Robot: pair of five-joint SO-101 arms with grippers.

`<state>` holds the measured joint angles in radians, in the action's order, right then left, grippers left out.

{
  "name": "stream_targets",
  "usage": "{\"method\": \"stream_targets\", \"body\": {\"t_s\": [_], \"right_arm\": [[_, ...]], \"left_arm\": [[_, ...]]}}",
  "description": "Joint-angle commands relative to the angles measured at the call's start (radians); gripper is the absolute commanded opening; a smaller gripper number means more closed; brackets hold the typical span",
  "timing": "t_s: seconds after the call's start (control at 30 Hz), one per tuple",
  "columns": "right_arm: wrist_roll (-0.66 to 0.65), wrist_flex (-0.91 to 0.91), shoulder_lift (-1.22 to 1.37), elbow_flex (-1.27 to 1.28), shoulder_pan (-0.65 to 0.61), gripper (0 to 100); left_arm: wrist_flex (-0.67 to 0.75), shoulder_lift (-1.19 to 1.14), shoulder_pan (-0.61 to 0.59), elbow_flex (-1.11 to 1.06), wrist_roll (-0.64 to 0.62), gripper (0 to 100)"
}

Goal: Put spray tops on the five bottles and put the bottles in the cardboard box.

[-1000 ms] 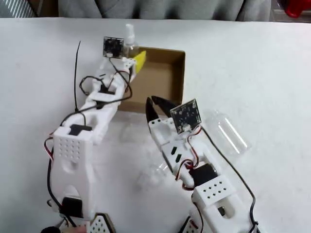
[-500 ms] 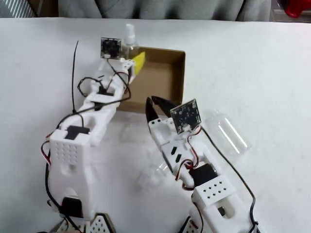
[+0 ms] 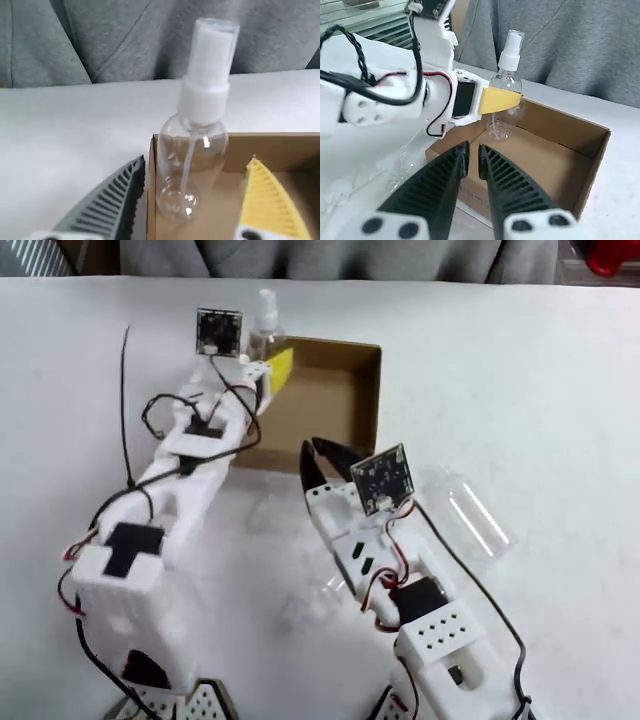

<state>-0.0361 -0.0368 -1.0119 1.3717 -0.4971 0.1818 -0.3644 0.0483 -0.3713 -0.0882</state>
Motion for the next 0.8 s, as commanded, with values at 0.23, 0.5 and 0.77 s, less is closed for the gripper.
{"method": "stream_targets", "body": {"t_s": [0.23, 0.5, 0.77], "right_arm": [[-0.005, 0.005, -0.005, -0.038, -0.012, 1.5], [-0.005, 0.005, -0.005, -0.037, -0.012, 1.5], [-0.005, 0.007, -0.005, -0.037, -0.012, 1.5]], "left_arm": [[-0.542, 0.360, -0.004, -0.032, -0.011, 30], [-0.678, 0.607, 0.005, -0.207, -0.012, 30], [-0.884, 0.849, 0.001, -0.373, -0.011, 30]]}}
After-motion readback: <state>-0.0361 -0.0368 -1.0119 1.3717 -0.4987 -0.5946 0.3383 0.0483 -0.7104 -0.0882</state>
